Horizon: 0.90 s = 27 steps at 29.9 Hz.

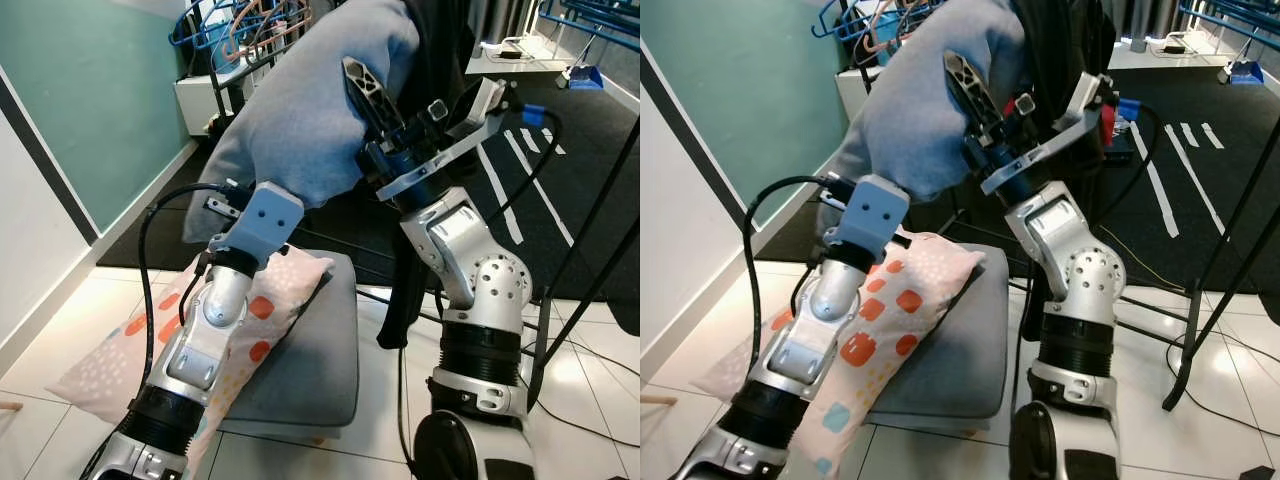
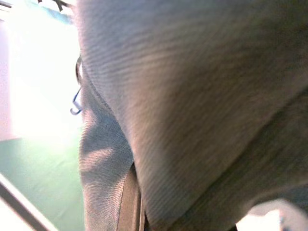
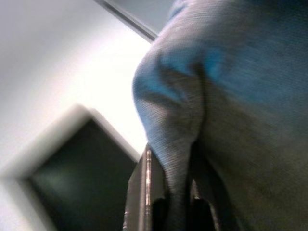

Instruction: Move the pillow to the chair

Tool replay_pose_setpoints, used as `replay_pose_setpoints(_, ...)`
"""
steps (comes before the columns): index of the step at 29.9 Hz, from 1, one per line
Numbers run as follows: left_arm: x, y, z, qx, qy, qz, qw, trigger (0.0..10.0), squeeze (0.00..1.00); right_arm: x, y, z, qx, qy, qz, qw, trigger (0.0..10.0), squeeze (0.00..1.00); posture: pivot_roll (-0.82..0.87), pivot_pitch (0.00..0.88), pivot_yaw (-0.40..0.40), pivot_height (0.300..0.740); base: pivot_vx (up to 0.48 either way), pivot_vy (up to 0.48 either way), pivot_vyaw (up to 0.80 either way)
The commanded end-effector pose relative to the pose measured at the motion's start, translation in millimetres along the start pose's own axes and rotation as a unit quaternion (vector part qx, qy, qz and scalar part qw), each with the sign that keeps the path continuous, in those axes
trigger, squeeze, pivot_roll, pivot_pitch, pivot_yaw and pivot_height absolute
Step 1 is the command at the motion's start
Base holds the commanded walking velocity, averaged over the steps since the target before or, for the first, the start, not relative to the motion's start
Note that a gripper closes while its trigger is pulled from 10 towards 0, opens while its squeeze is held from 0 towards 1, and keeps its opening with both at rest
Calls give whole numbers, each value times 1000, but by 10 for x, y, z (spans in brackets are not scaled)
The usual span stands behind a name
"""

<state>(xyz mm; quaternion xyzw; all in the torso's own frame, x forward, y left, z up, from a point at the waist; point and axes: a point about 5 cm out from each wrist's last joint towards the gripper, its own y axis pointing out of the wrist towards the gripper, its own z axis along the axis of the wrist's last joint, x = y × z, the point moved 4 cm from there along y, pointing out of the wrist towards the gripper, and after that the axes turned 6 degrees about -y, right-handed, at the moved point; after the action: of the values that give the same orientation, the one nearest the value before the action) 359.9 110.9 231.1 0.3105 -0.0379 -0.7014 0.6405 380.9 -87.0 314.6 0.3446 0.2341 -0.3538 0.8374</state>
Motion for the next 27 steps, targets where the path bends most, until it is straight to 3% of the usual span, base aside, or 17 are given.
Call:
replay_pose_setpoints(1,-213,27,156,33,13,29,999,0,0,516,-109,-151,-30,-30,-134,990,10000,0,-263,0,27,740,0,0,0)
replay_pose_setpoints(3,-345,4,124,28,39,36,998,0,0,1069,-375,-26,-47,-115,-284,951,10000,0,-256,0,27,740,0,0,0)
replay_pose_setpoints(4,-345,4,124,28,39,36,998,0,0,1069,-375,-26,-47,-115,-284,951,10000,0,-256,0,27,740,0,0,0)
replay_pose_setpoints(5,-416,-5,110,27,59,38,997,0,0,1226,-502,33,-66,-167,-326,928,10000,0,-255,0,27,740,0,0,0)
replay_pose_setpoints(7,-416,-5,110,27,59,38,997,0,0,1226,-502,33,-66,-167,-326,928,10000,0,-255,0,27,740,0,0,0)
replay_pose_setpoints(9,-588,-20,86,23,107,40,993,0,0,1439,-741,67,-146,-268,-362,881,10000,0,-252,0,31,740,0,0,0)
replay_pose_setpoints(12,-588,-20,86,23,107,40,993,0,0,1439,-741,67,-146,-268,-362,881,10000,0,-252,0,31,740,0,0,0)
replay_pose_setpoints(13,-658,-24,77,22,128,39,991,0,0,1502,-844,47,-199,-318,-357,855,10000,0,-252,0,31,740,0,0,0)
replay_pose_setpoints(14,-658,-24,77,22,128,39,991,0,0,1502,-844,47,-199,-318,-357,855,10000,0,-252,0,31,740,0,0,0)
replay_pose_setpoints(15,-697,-26,74,21,141,36,989,0,0,1537,-926,32,-240,-354,-346,835,10000,0,-251,0,32,740,0,0,0)
replay_pose_setpoints(17,-697,-26,74,21,141,36,989,0,0,1537,-926,32,-240,-354,-346,835,10000,0,-251,0,32,740,0,0,0)
replay_pose_setpoints(18,-711,-27,73,21,153,31,988,0,0,1580,-1000,72,-259,-379,-351,816,10000,0,-254,0,35,740,0,0,0)
replay_pose_setpoints(23,-732,-25,61,15,142,34,989,0,0,1530,-935,119,-241,-396,-330,822,10000,0,-248,0,38,740,0,0,0)
replay_pose_setpoints(24,-744,-24,52,11,133,37,990,0,0,1488,-878,152,-223,-404,-316,829,10000,0,-248,0,38,740,0,0,0)
replay_pose_setpoints(25,-796,-42,-91,-31,105,57,992,0,0,1408,-773,61,-202,-388,-281,854,10000,0,-231,0,40,740,0,0,0)
replay_pose_setpoints(27,-796,-42,-91,-31,105,57,992,0,0,1408,-773,61,-202,-388,-281,854,10000,0,-231,0,40,740,0,0,0)
